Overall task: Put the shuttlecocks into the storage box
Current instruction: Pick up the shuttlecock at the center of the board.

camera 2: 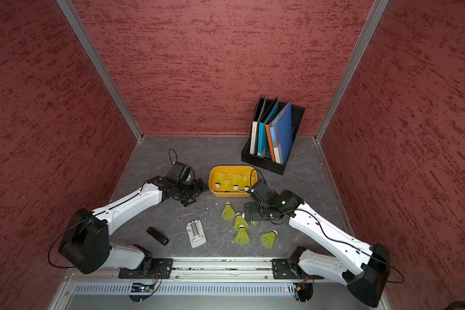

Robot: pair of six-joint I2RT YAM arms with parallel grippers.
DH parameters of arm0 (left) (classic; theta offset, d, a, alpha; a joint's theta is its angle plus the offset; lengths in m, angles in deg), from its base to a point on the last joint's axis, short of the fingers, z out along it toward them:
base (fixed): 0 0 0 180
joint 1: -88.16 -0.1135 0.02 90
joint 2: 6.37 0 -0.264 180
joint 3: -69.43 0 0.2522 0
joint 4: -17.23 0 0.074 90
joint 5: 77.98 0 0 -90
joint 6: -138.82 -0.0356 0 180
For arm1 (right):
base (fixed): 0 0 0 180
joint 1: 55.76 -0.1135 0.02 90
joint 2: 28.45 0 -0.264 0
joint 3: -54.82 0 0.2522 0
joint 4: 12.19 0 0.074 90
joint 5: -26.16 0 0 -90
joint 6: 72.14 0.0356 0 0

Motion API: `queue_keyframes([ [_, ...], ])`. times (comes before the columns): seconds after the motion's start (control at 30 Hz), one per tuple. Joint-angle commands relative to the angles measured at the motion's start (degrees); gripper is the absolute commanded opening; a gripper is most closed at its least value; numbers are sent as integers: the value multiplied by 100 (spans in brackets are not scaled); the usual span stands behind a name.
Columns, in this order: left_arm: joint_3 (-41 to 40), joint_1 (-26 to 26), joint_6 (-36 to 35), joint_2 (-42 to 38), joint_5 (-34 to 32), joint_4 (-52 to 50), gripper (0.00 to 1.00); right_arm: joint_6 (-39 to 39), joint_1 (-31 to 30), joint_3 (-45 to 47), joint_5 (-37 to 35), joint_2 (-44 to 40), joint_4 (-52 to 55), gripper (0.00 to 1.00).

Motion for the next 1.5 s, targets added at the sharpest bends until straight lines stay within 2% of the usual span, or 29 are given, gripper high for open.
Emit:
queue_keyframes([
  [0.0,28,33,1606,189,-356,572,88,-542,-24,-118,204,-102,-927,98],
  [0.13,32,134,2256,231,-830,675,87,-1195,487,100,1186,-1,-2304,98],
  [0.27,0,227,2843,337,-1041,808,87,-1284,1132,-364,2361,903,-2845,98],
  [0.33,-42,271,3102,374,-1158,902,86,-1264,1293,-666,2730,1388,-2936,98],
  [0.5,-152,353,3645,422,-1596,969,85,-1029,1571,-1281,3044,2350,-2992,98],
  [0.63,-324,363,4096,577,-1683,1141,83,-907,1637,-1536,2991,2563,-2981,98],
  [0.77,-350,358,4123,656,-1943,1203,83,-887,1640,-1605,2979,2579,-2949,98],
  [0.87,-300,282,3931,749,-2031,1275,83,-888,1637,-1573,2970,2545,-2929,98],
  [1.03,-9,50,3149,894,-2222,870,85,-830,1638,-1449,3004,2461,-2980,98],
  [1.33,246,-549,2072,1086,-1976,859,86,-836,1637,-1441,3014,2470,-2976,99],
  [1.47,625,-709,1417,1407,-1598,954,86,-833,1636,-1482,3039,2545,-2981,98],
])
